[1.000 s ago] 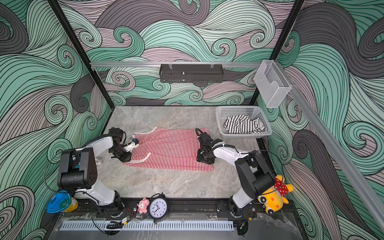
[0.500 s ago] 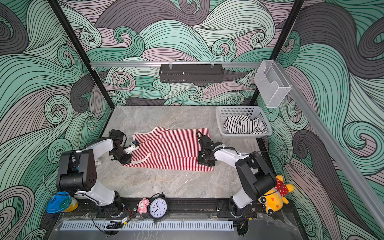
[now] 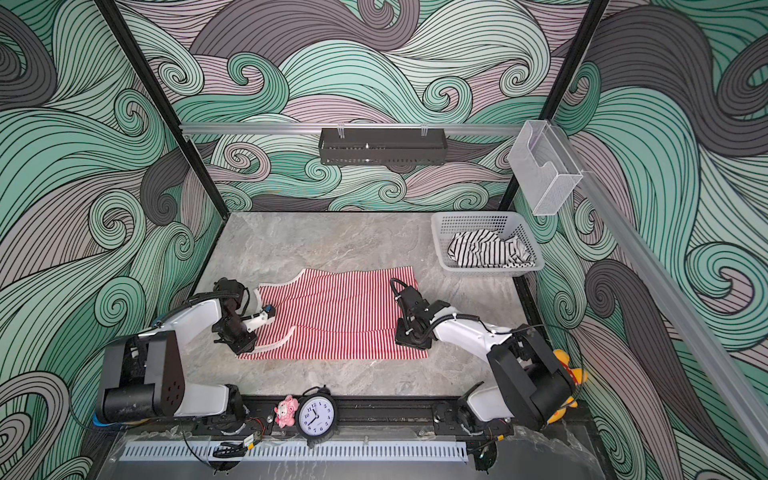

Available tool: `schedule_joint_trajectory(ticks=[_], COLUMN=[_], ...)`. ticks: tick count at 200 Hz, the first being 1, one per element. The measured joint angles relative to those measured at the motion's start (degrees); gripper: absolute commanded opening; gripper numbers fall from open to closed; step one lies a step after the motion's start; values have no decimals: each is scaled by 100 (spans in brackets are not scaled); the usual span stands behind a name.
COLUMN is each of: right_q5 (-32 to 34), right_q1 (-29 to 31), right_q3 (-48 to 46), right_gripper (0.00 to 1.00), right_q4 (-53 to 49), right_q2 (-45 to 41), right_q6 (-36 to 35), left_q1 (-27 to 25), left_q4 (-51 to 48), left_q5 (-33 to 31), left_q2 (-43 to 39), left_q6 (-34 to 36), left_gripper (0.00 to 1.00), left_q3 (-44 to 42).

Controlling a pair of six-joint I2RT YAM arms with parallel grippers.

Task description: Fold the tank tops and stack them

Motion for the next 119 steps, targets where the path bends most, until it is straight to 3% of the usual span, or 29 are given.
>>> schedule_joint_trajectory(ticks=[67, 102, 119], right_q5=[17, 39, 120], right_q1=[527, 555, 520], right_q3=[-269, -197, 199], right_gripper=[45, 67, 72], right_q4=[-37, -551, -835], right_q2=[-350, -590, -616], right_q6=[505, 474, 337], left_q1=[37, 39, 39], left_q4=[-240, -323, -393], left_q5=[-238, -243, -109], left_q2=[-629, -776, -730], left_q6=[66, -4, -125], left_gripper=[23, 30, 35], left_q3=[-284, -2, 483])
